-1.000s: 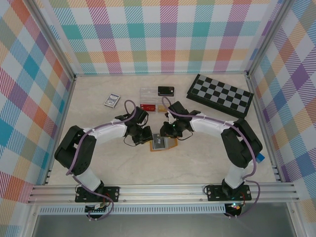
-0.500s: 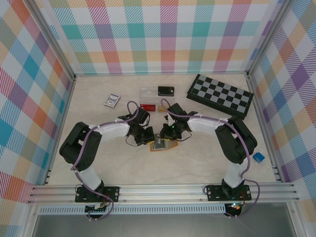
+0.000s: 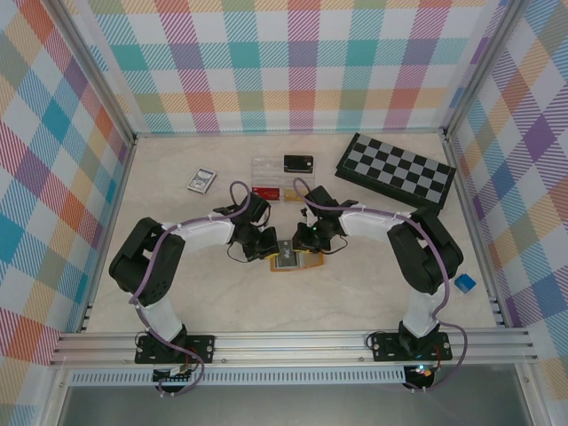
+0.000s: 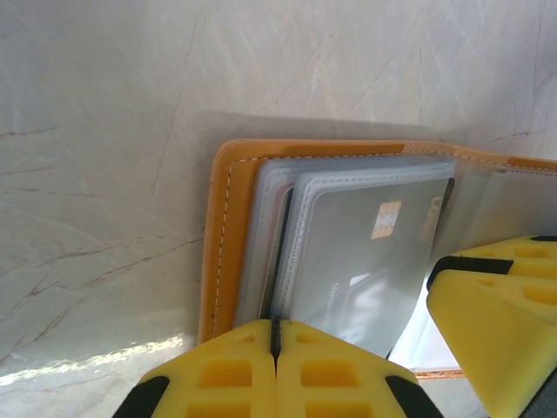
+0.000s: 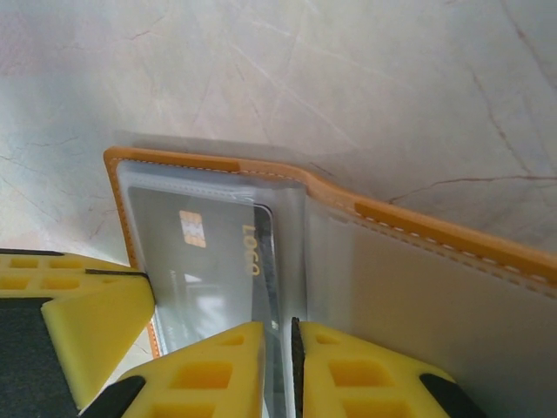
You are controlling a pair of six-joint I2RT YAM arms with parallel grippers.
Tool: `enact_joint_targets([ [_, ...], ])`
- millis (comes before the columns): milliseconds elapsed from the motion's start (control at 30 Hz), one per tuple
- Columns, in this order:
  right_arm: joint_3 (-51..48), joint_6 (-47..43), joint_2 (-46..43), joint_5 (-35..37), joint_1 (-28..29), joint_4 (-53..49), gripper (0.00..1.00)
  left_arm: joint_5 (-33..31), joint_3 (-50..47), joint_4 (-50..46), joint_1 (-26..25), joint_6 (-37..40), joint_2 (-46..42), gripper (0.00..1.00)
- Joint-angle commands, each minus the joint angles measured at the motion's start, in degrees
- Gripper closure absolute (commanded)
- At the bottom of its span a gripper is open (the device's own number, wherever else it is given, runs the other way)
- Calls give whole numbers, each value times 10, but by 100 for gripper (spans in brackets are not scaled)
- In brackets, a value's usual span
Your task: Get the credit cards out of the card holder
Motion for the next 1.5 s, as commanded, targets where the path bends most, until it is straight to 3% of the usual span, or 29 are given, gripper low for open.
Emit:
enact_joint_targets([
  [0, -6, -12, 10, -10, -6, -1, 82, -30, -8, -35, 1, 2, 25, 96],
  [1133, -31, -31, 24, -120, -10, 85, 85, -17, -19, -17, 1, -3, 33, 96],
  [1400, -40, -31, 10, -114, -10, 89, 92, -19, -21, -17, 1, -5, 29, 96],
  [1467, -39, -30, 6, -105, -10, 81, 94, -29, -21, -25, 1, -9, 21, 91],
])
